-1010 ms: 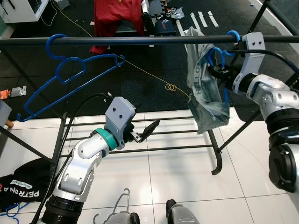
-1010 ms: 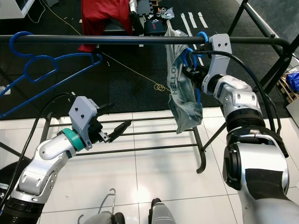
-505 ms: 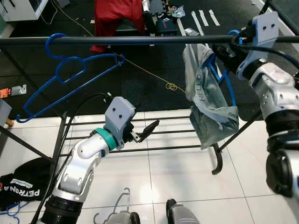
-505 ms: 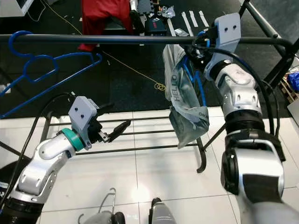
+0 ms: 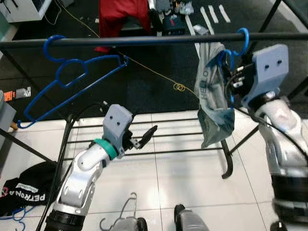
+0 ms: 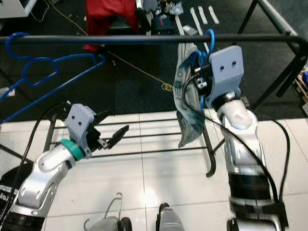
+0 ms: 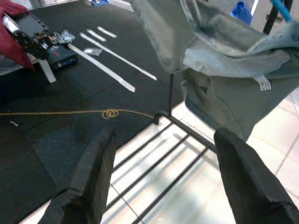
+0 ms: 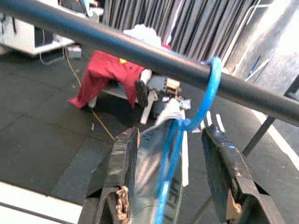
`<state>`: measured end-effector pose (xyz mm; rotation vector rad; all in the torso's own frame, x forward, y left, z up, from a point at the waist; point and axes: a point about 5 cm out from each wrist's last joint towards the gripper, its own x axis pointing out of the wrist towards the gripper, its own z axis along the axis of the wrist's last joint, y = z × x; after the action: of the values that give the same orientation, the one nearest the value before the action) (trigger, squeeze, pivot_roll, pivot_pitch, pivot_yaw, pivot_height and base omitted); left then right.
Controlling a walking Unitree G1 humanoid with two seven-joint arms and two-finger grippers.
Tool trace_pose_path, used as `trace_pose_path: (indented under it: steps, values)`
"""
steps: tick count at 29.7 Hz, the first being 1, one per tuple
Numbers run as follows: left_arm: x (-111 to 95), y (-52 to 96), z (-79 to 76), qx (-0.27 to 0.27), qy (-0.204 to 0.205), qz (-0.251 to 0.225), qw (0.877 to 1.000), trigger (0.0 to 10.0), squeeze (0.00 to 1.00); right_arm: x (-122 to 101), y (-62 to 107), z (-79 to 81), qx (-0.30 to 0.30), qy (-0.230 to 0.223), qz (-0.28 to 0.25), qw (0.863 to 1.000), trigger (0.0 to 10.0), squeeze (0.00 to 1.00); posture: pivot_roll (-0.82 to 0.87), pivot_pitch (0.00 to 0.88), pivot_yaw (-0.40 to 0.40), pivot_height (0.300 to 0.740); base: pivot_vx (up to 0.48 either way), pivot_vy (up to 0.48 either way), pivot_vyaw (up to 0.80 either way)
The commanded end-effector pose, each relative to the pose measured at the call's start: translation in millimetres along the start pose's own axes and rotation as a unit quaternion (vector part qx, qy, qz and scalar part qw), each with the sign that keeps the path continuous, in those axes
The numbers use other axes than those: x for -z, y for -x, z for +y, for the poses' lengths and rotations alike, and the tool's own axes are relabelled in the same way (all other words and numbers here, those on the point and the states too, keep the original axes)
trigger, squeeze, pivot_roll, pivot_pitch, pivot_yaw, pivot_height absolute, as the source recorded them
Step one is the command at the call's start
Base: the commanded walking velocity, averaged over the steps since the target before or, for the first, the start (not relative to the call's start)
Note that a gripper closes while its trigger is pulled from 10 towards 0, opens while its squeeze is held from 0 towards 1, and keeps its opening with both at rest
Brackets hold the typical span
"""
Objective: Hang hanger
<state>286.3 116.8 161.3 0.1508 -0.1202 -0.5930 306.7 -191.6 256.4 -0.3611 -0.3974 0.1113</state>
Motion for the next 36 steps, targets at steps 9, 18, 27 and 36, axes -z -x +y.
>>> trace_pose_path:
  steps: [9,18,27,36]
  values:
    - [10.2,4.2,15.8,-0.086,0.014,0.009,0.996,10.0,0.00,-25.9,44.9,39.3,-0.042,0.095,-0.100,0.990,10.0,0.00,-0.09,0.096,0.073,0.740,0.000,0.000,0.00]
    - [22.2,4.8,22.2,-0.139,-0.010,0.033,0.990,10.0,0.00,15.9,67.0,82.2,-0.117,-0.026,-0.004,0.993,10.0,0.00,-0.07,0.082,0.063,0.740,0.000,0.000,0.00]
    - [58.2,36.9,36.1,-0.265,0.060,0.078,0.959,10.0,0.00,107.5,121.8,117.9,-0.125,-0.218,0.249,0.935,10.0,0.00,-0.04,0.053,0.064,0.740,0.000,0.000,0.00]
    - [78.0,46.0,26.6,-0.261,0.077,0.112,0.956,10.0,0.00,148.3,153.0,135.9,-0.126,-0.245,0.361,0.891,10.0,0.00,-0.01,0.046,0.062,0.740,0.000,0.000,0.00]
